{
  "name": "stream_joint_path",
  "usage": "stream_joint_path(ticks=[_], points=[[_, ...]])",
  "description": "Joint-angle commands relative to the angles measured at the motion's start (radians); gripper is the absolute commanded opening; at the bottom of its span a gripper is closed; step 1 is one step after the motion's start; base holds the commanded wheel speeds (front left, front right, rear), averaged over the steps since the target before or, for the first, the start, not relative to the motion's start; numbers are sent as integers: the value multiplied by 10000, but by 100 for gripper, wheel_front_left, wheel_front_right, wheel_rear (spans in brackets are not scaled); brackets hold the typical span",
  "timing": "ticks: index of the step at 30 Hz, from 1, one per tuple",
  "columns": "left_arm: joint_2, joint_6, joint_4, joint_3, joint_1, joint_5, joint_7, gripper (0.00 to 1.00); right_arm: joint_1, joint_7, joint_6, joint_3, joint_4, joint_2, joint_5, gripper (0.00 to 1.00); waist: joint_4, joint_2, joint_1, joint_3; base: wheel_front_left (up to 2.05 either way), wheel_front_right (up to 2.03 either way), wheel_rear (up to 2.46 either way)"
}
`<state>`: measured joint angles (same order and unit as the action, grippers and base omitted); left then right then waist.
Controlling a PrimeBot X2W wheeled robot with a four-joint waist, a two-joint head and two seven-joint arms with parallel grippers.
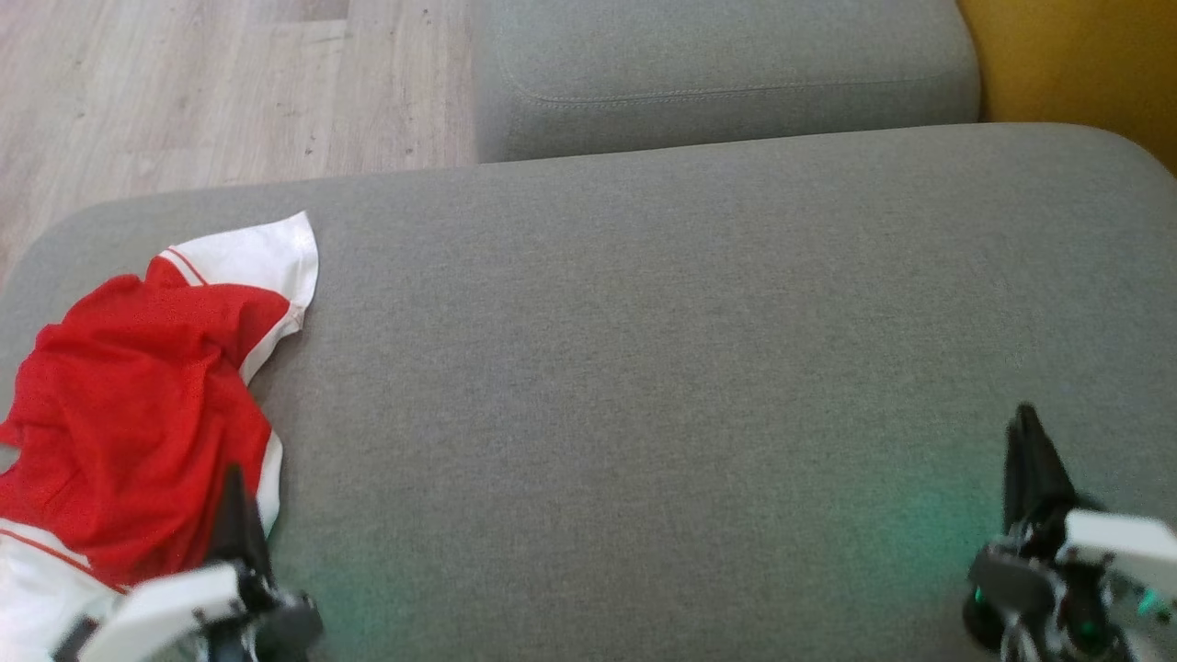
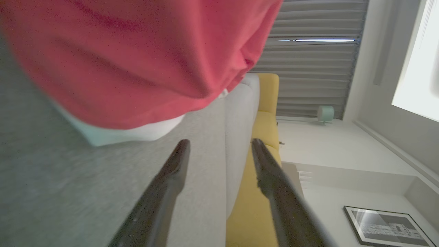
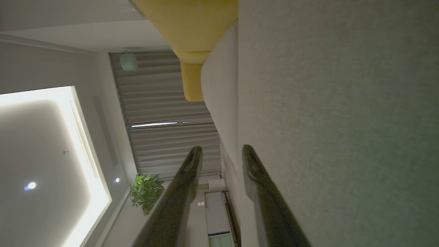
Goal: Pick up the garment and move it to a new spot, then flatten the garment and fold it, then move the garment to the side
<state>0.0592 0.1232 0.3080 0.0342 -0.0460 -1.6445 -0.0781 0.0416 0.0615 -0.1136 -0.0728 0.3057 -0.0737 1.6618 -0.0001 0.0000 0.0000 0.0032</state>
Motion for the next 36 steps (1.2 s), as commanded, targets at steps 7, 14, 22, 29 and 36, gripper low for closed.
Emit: stream_joint_path(ticks=[7,14,22,29,36], points=[[-17,3,-58,-100,47,257,158,100,-38,-144,-8,219,-51,9,-184,100,0,0,0,-9,0,0,0],[-22,7,-355,-139,81,1061,375,100,-20,-357,-19,400,-138,21,-1030,100,7,0,0,-23,0,0,0],[-26,-146,-611,-242,111,2021,566,100,-23,-538,-28,434,-339,47,-2335,100,7,0,0,-41,0,0,0],[-30,-326,-870,-408,138,3110,756,100,-61,-719,-38,641,-584,61,-3511,100,-3,0,0,-54,0,0,0],[-34,-523,-1039,-587,182,4158,946,100,-85,-900,-48,872,-740,73,-4573,100,-10,0,0,-75,0,0,0]])
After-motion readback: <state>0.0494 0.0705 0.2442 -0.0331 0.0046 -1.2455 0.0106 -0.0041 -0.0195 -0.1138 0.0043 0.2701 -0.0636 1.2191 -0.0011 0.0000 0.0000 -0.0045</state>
